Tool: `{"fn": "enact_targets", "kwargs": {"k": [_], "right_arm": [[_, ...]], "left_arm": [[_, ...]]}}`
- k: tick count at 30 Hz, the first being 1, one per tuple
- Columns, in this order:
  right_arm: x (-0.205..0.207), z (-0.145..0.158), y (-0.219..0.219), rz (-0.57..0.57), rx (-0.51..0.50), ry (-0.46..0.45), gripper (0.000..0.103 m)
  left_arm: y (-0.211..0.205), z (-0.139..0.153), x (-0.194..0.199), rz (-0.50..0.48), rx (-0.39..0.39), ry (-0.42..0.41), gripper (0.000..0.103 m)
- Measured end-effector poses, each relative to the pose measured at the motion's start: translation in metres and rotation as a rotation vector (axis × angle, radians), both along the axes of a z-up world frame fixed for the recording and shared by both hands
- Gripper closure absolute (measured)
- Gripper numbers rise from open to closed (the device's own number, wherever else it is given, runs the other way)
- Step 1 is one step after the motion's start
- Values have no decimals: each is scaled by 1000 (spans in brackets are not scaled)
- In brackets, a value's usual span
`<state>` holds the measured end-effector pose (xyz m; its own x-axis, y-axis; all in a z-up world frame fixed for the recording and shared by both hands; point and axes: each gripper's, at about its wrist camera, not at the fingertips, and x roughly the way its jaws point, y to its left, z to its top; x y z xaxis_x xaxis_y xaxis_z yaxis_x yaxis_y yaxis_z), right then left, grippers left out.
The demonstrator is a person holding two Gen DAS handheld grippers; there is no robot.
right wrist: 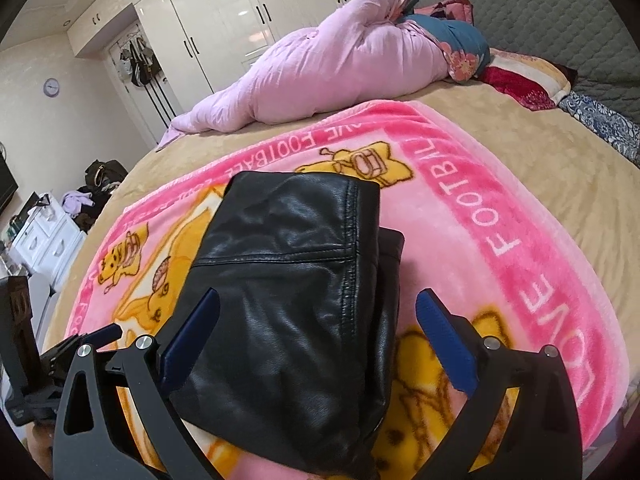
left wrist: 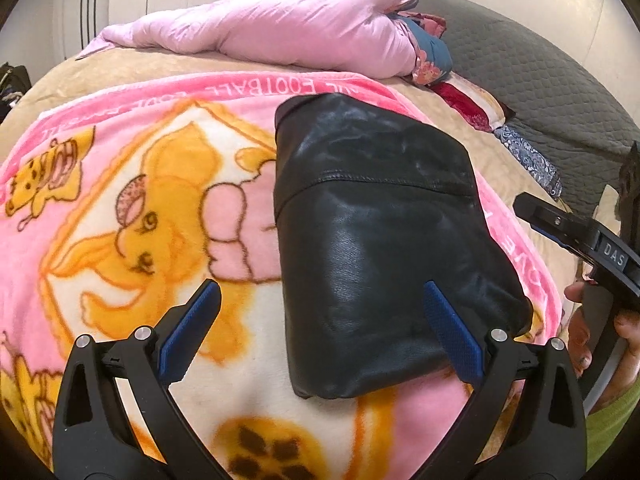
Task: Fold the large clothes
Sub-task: 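Open the right gripper and withdraw it from the jacket bundle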
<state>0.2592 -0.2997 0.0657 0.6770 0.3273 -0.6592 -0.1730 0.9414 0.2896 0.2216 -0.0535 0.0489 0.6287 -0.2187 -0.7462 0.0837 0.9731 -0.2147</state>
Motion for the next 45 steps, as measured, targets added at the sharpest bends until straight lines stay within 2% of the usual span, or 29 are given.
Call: {"fn": "enact_targets", "kwargs": {"k": [16, 20, 29, 36, 45], "right_arm": [[-62, 31, 14, -1, -22, -110, 4], [-84, 34, 13, -6, 0, -134, 4], [-130, 35, 12, -28, -18, -187, 4], [-161, 26, 9, -53, 1, -205, 4], [-197, 4, 12, -120, -119, -297, 4]], "left_arm": [[9, 31, -37, -7, -8, -94, 9], [8, 38, -51, -16, 6, -119, 9], [10, 45, -89, -15, -1, -179, 9], [13, 40, -116, -17, -6, -196, 9], [12, 18, -146, -22, 7, -201, 9]]}}
